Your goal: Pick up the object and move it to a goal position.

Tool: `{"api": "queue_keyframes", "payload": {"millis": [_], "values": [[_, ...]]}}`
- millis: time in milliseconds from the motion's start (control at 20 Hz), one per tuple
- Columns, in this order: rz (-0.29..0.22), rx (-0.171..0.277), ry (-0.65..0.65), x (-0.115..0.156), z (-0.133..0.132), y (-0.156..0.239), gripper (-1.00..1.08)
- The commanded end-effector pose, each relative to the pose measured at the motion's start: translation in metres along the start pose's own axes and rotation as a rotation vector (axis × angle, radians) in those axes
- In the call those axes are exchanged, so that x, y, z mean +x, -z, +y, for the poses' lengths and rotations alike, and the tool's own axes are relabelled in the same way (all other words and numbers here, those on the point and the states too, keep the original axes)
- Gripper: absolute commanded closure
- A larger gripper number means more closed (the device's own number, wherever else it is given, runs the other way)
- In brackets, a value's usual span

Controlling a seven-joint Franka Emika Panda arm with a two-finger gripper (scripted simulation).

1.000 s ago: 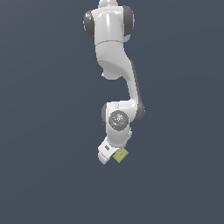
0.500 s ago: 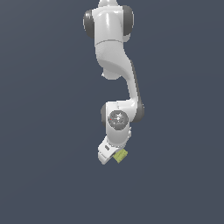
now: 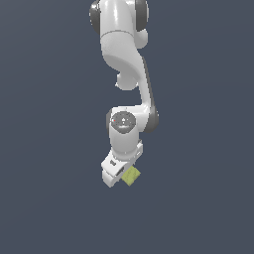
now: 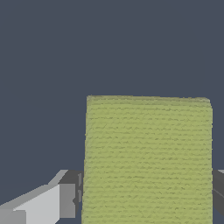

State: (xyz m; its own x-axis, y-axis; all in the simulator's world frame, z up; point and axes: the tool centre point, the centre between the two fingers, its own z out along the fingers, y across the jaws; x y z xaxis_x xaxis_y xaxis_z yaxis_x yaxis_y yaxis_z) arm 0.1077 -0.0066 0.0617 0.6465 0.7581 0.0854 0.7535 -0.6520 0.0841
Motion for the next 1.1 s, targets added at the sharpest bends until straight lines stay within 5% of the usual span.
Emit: {"api": "queue_keyframes", "payload": {"millis": [0,1050], "values": [[0.036,-0.036,0.024,-0.002,0.015,0.022,1.08],[0.343,-0.317,0.241,-0.039,0.112,0.211,1.08]]}}
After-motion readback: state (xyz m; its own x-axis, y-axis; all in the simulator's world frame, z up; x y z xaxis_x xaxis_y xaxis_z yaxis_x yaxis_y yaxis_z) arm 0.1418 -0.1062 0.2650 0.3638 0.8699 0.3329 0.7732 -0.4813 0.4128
